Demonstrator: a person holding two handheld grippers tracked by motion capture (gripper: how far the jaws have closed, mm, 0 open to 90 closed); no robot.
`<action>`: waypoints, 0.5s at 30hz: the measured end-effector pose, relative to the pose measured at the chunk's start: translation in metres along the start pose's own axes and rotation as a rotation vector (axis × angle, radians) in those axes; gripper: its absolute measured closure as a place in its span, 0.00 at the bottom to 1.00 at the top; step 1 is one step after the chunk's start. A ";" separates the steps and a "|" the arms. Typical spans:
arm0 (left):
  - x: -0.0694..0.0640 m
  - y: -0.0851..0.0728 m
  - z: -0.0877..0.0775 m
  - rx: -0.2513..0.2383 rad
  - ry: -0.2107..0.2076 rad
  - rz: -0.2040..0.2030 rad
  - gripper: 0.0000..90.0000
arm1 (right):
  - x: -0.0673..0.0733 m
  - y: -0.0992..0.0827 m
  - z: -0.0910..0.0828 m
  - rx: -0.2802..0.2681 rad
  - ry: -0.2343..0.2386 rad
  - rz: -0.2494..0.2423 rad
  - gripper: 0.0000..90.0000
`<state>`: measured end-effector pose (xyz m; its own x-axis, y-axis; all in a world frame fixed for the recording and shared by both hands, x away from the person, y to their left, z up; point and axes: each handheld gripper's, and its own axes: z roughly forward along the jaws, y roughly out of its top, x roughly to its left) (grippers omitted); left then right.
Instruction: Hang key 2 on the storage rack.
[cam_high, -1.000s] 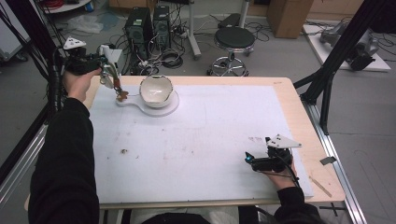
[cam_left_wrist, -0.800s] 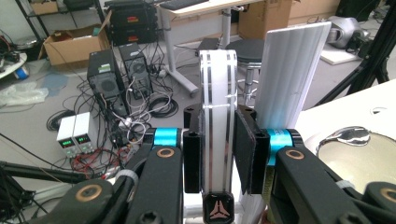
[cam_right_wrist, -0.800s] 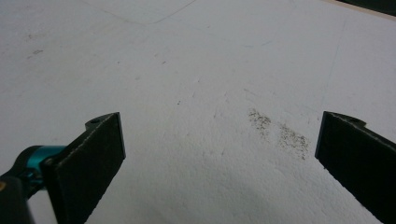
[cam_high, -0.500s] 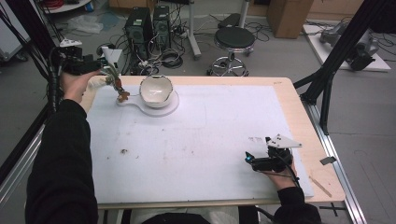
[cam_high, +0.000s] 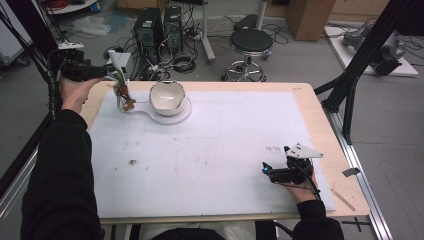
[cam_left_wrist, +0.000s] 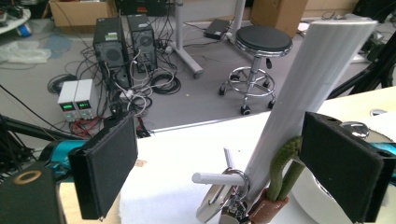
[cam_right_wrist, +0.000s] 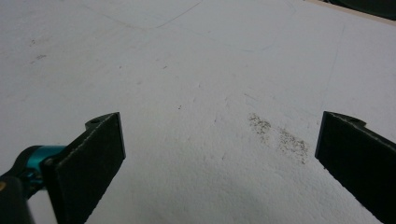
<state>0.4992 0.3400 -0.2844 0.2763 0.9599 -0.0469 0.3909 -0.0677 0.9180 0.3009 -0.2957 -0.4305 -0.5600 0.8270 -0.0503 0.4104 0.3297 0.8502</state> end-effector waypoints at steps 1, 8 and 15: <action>0.000 0.000 -0.002 -0.001 -0.004 -0.002 0.13 | -0.001 0.000 0.000 -0.003 -0.005 -0.006 0.01; 0.004 -0.006 -0.008 0.034 -0.018 -0.033 0.12 | -0.002 -0.001 -0.002 -0.006 -0.008 0.000 0.01; 0.002 -0.012 -0.014 0.061 -0.038 -0.040 0.08 | 0.000 0.000 -0.001 -0.005 -0.007 -0.004 0.01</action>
<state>0.4827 0.3468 -0.2897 0.2924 0.9511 -0.0995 0.4549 -0.0468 0.8893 0.3003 -0.2965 -0.4301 -0.5568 0.8287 -0.0569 0.4049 0.3306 0.8525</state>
